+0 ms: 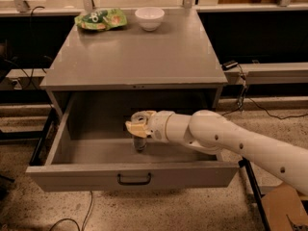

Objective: Place redbull can into top drawer

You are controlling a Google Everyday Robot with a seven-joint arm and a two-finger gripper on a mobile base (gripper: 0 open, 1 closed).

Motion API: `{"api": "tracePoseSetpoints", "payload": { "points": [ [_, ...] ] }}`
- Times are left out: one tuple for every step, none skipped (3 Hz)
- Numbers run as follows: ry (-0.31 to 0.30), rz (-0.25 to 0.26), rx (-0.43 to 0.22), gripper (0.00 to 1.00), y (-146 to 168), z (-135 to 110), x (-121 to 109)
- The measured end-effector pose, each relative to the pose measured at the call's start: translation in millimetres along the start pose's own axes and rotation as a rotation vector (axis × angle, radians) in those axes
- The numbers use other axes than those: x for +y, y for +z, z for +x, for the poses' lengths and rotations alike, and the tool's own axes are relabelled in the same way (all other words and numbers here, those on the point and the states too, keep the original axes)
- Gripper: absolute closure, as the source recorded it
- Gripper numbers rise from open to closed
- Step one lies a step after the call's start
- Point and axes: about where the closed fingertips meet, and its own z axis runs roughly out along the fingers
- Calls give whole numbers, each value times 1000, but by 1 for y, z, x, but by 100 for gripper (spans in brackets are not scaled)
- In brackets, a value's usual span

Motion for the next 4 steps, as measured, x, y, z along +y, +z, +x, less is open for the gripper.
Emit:
{"api": "tracePoseSetpoints", "payload": {
  "points": [
    [9,-4,-5,27,10,9,0],
    [10,-8,-20,4,12,10,-1],
    [-12,1,-37,0,3,0,-2],
    [-63,28,-24,0,-36,-22,-1]
  ]
}}
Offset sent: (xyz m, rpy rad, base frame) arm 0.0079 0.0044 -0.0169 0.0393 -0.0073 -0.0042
